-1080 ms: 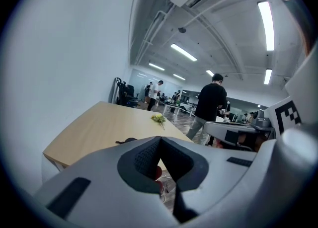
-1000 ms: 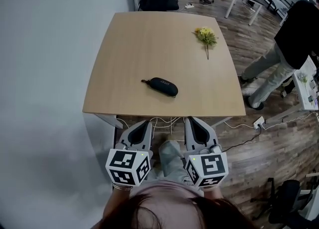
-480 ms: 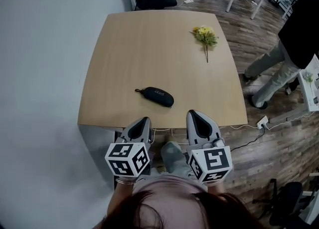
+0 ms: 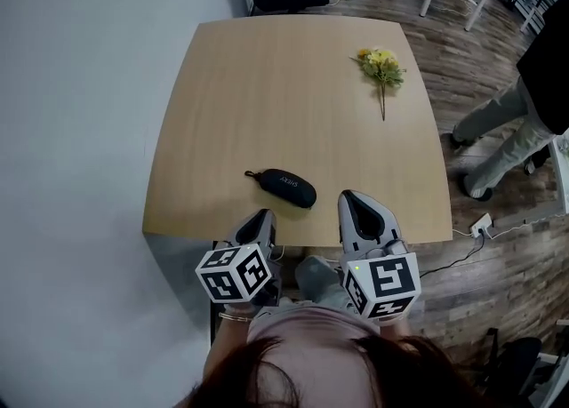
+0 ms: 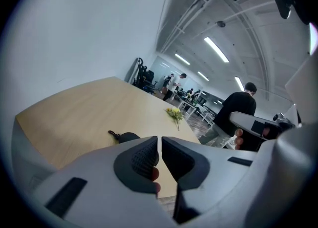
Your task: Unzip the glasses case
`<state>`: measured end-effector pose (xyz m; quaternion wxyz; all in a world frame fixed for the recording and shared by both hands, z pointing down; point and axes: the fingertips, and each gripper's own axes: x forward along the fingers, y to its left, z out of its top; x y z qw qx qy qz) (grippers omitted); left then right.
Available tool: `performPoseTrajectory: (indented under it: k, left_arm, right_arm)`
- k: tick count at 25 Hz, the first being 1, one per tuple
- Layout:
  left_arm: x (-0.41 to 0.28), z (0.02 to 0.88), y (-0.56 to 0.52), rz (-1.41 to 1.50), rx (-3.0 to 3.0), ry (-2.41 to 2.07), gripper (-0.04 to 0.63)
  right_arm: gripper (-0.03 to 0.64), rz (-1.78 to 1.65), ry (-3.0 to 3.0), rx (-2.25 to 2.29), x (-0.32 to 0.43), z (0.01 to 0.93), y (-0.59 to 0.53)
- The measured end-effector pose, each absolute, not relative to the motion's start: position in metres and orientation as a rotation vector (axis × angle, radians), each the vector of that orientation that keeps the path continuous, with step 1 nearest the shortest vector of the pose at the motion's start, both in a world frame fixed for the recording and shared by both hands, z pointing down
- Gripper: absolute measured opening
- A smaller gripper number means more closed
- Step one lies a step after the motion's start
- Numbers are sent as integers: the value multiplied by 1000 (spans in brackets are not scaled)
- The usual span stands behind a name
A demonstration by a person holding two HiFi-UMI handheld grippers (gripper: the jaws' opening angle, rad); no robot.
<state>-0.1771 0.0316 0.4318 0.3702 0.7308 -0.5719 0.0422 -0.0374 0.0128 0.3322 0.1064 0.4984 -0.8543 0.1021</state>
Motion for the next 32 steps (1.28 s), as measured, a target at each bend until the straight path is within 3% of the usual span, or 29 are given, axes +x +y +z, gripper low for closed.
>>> performPoseTrajectory:
  k: [32]
  left_arm:
    - [-163, 600, -32, -14, 1273, -1209, 258]
  right_arm:
    - [14, 294, -2517, 1389, -19, 362, -99]
